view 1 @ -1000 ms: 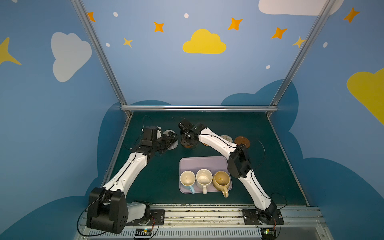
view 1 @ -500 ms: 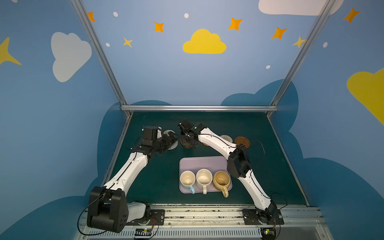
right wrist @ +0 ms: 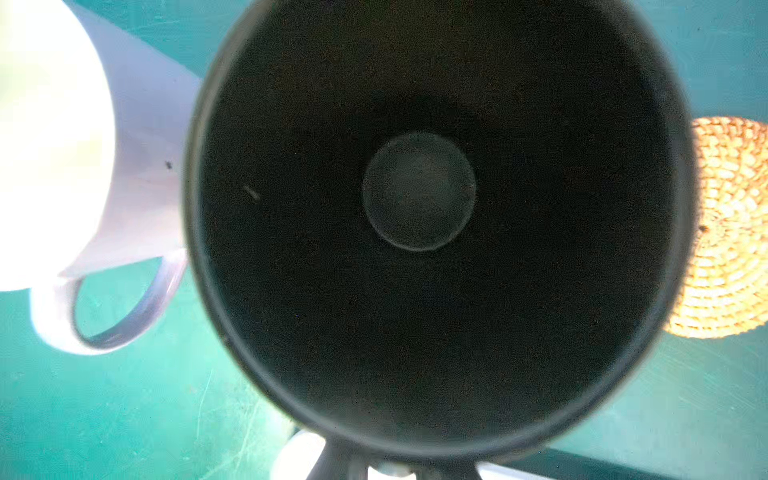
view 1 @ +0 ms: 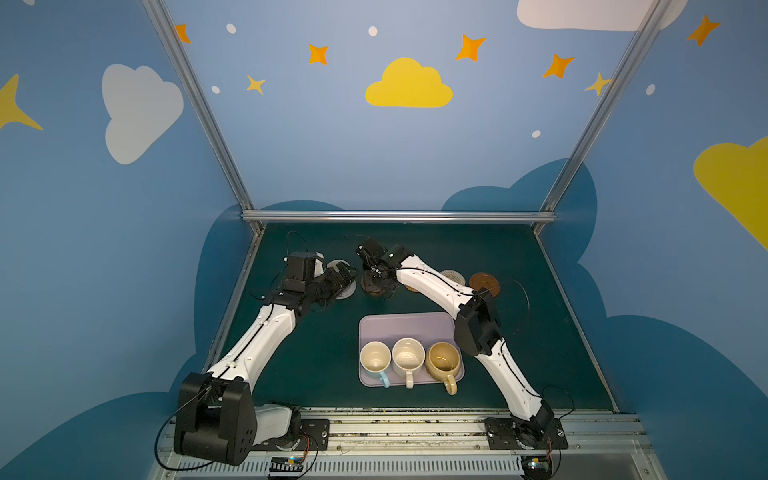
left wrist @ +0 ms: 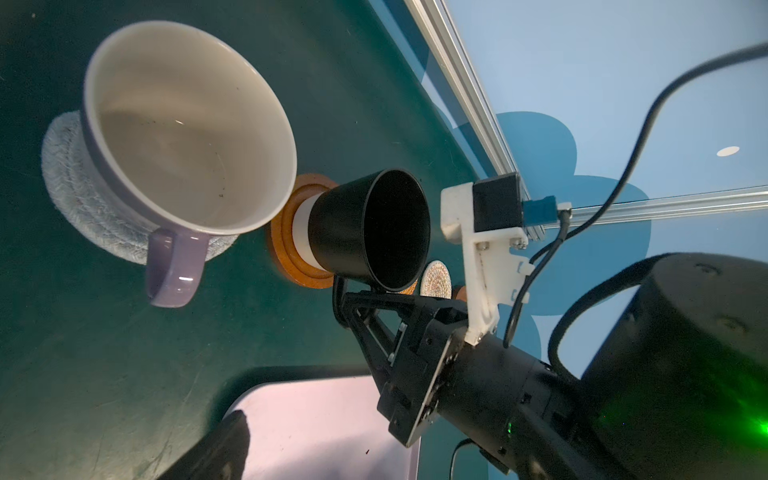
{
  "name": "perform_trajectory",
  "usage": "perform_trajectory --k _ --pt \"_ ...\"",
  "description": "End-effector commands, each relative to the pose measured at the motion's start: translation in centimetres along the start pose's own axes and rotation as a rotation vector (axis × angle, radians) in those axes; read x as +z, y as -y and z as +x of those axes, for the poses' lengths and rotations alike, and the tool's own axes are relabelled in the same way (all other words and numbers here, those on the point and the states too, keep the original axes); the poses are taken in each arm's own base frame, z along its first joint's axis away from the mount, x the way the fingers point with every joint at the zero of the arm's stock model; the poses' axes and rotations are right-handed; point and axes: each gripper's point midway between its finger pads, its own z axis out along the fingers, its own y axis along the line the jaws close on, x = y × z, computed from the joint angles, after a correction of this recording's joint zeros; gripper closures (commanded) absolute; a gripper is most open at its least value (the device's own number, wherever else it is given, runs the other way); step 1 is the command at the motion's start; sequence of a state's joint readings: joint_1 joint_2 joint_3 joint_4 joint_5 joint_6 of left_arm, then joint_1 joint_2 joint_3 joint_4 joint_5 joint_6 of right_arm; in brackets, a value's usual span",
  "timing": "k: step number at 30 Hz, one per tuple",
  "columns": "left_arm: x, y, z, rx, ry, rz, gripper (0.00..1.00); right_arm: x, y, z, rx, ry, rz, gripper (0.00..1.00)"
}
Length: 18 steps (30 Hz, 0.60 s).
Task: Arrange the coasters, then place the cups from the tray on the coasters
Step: 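Lower the black mug onto the brown wooden coaster and open the right gripper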
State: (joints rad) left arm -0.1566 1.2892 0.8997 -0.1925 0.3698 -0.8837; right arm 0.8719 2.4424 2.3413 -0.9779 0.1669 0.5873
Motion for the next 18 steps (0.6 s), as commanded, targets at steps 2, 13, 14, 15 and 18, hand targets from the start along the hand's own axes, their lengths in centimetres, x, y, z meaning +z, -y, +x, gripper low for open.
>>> perform_trajectory --k 2,13,14,15,18 --pt "0.1 0.1 0.2 0.005 -0.006 0.012 0.03 -1.2 -0.3 -1.6 0.018 0.046 -0.020 0.89" --pt "-0.1 0.1 0.1 0.010 0.000 0.009 0.02 -1.8 -0.7 -1.7 0.017 0.046 -0.045 0.71" --pt "-0.1 0.1 0.2 0.011 0.000 0.009 0.02 -1.9 -0.8 -1.7 0.017 0.046 -0.050 0.70" --pt "-0.2 0.2 0.2 0.014 0.002 0.011 0.03 -1.9 -0.9 -1.7 0.017 0.045 -0.055 0.70" --pt "-0.4 0.3 0.2 0.020 0.001 0.013 0.02 -2.3 -1.3 -1.7 0.016 0.047 -0.076 0.70"
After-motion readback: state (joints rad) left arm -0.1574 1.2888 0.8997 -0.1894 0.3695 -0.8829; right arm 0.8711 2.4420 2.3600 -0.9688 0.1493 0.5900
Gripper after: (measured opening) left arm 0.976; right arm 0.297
